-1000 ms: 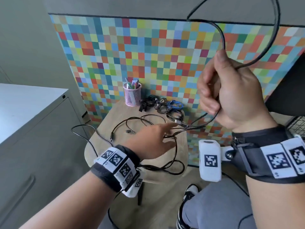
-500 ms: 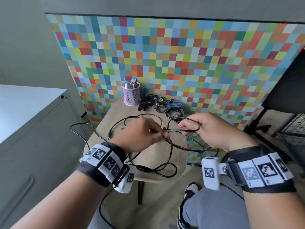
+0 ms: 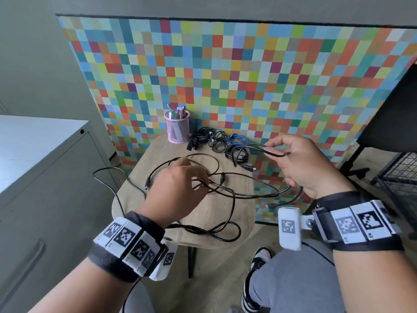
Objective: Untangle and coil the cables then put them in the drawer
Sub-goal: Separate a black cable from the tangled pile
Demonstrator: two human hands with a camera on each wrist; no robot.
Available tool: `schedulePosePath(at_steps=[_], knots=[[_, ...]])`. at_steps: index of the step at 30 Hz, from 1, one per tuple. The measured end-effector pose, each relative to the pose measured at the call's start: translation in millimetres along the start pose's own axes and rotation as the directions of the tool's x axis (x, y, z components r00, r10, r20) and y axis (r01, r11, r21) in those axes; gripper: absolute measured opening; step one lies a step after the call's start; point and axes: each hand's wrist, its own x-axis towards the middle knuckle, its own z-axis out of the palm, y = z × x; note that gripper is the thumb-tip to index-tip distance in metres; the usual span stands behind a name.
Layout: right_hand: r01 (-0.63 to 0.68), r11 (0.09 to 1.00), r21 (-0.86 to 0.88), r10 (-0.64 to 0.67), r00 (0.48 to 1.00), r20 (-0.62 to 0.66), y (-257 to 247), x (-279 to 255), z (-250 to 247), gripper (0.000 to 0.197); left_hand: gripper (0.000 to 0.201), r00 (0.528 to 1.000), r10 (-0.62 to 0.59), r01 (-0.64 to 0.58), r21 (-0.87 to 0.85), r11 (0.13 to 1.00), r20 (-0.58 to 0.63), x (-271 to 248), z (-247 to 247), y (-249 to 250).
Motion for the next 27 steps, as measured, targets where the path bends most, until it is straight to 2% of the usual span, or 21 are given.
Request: schedulePosePath(at_steps=[4,9,14,16,19,23,27], knots=[[-0.021,0.999,-0.035,0.022,0.999,0.027,-2.3,3.0,5.5,0.019,0.012,0.999,-0.041,0.043,-0.044,0.998,0.035,-0.4,-0.2,6.0],[-0.062,0.973,0.222,0.061,0.998,0.013,-18.4,3.1,7.4,0.026,0.014,0.998,-0.058,0.062,-0.092,0.994,0.040,3.6,-0.3,5.4],[-0.060,0.866,0.497,0.039,0.998,0.053,-34.3,1.7,-2.3,0.022,0.013,0.989,-0.128,0.132,-0.044,0.990,0.077,10.4,-6.4,2.6],[-0.051,0.815,0.577,0.026,0.998,0.051,-38.3,-1.9,-6.8,0.025,0.021,0.977,-0.189,0.195,-0.056,0.979,0.094,12.0,-11.5,-0.9],[-0.052,0.734,0.677,0.035,0.999,0.039,-40.3,-8.0,-11.7,0.043,0.042,0.958,-0.266,0.279,-0.126,0.952,0.109,13.1,-17.6,-9.4],[-0.068,0.642,0.763,0.045,0.998,0.051,-35.2,-12.6,-12.4,0.027,0.054,0.947,-0.310,0.321,-0.193,0.927,0.087,15.9,-19.3,-14.4],[-0.058,0.580,0.813,0.058,0.998,0.030,-30.1,-19.0,-6.0,0.028,0.055,0.941,-0.328,0.337,-0.176,0.925,0.078,17.4,-21.7,-8.1]])
